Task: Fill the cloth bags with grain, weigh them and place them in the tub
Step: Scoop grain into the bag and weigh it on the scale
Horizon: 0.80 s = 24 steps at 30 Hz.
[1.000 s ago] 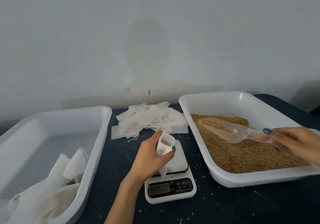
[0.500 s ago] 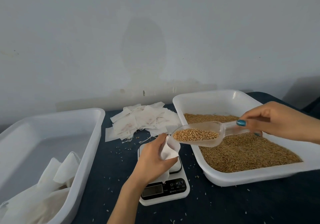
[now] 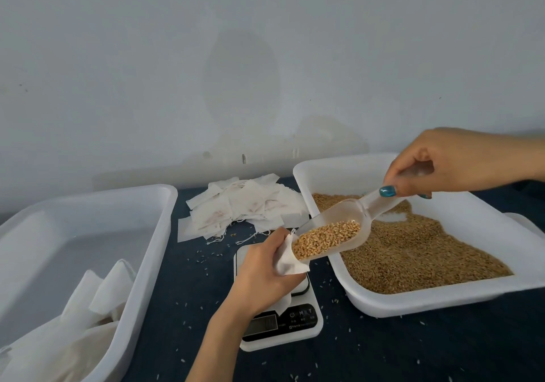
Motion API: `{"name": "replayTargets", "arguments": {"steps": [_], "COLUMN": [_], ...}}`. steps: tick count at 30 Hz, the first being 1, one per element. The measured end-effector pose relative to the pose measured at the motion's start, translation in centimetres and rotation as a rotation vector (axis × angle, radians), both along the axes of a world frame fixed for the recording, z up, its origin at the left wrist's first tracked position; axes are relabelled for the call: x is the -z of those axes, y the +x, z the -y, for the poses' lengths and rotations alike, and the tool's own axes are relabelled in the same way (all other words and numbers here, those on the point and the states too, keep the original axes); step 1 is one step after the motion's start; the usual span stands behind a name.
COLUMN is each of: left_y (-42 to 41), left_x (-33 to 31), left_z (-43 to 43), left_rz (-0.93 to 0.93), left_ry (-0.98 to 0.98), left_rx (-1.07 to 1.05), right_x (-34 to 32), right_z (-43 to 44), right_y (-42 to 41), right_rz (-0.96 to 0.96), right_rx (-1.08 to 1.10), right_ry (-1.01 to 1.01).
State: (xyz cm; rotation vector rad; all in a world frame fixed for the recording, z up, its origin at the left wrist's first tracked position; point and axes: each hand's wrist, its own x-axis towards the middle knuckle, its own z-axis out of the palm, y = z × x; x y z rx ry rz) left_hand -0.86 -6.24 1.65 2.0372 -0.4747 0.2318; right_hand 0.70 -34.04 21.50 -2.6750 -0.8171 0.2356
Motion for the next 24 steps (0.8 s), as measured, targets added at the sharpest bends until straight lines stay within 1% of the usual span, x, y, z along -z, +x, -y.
{"name": "replayTargets", "arguments": {"steps": [5, 8, 15, 24], "left_y": [0.0, -0.2, -0.2, -0.2], "left_x": [0.1, 0.0, 0.0, 0.1], "left_z": [0.0, 0.0, -0.1, -0.1], "left_rz": [-0.06, -0.076, -0.12, -0.138], "left_ry": [-0.04, -0.079, -0.129, -0.173], "left_rx": [0.001, 0.005, 0.011, 0.02], "right_x": [-1.5, -2.0, -2.1, -0.7], "right_z": [-1.0, -1.3, -1.1, 0.0], "right_y": [0.2, 0.2, 0.4, 0.7], "right_rz": [0.039, 0.059, 0.097, 0.129], "right_rx": [-0.016, -0.036, -0.031, -0.029], "right_ry": [-0.086, -0.104, -0.091, -0.048]}}
